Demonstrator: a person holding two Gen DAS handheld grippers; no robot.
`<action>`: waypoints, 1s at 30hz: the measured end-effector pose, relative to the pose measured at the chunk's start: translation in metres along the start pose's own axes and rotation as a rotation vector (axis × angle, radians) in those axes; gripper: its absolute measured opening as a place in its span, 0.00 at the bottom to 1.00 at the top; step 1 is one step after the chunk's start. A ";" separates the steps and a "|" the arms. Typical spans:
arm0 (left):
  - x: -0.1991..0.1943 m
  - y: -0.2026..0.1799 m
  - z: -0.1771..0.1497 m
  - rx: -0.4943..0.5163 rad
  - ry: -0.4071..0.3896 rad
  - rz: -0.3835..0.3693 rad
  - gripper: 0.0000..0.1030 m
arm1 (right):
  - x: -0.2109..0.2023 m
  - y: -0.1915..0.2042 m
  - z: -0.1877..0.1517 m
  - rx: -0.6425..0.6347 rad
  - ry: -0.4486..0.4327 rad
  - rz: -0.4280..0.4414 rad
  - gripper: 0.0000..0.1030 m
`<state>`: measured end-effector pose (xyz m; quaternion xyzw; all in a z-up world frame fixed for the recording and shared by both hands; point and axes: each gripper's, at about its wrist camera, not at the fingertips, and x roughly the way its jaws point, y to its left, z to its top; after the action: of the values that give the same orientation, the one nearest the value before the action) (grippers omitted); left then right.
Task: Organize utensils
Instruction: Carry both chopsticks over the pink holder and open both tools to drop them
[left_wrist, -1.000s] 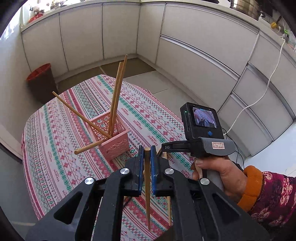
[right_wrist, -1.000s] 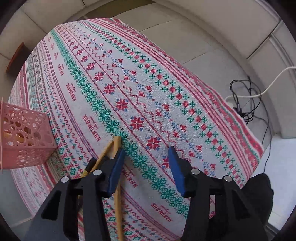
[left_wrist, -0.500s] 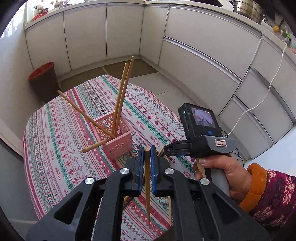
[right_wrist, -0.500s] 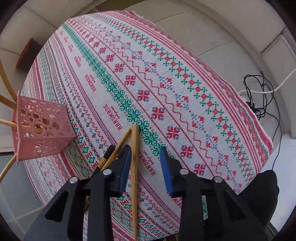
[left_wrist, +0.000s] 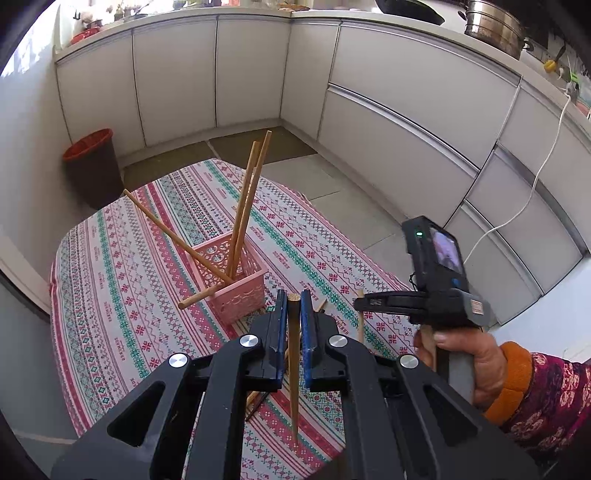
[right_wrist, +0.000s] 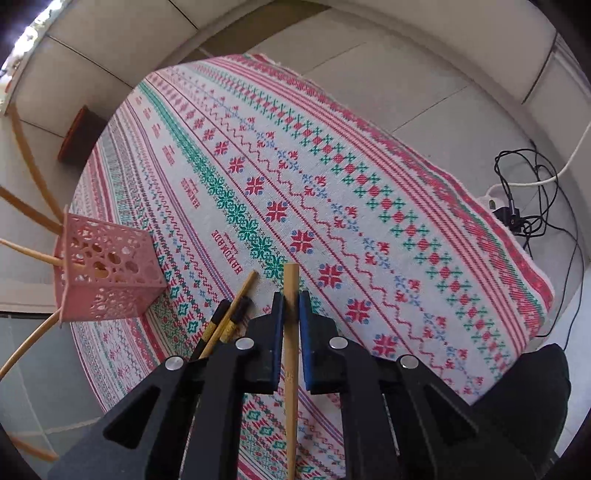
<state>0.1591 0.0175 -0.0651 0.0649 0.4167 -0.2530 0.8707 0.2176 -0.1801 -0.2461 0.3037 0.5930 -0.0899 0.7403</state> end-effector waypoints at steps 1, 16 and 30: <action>-0.003 -0.001 0.000 0.002 -0.003 0.000 0.06 | -0.011 -0.003 -0.005 -0.018 -0.026 0.018 0.08; -0.063 -0.010 0.022 -0.054 -0.155 0.015 0.06 | -0.213 0.022 -0.052 -0.322 -0.445 0.185 0.08; -0.112 0.032 0.093 -0.232 -0.390 0.093 0.06 | -0.281 0.090 0.008 -0.380 -0.592 0.276 0.08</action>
<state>0.1809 0.0580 0.0767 -0.0667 0.2634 -0.1708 0.9471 0.1896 -0.1759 0.0482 0.1988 0.3129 0.0385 0.9280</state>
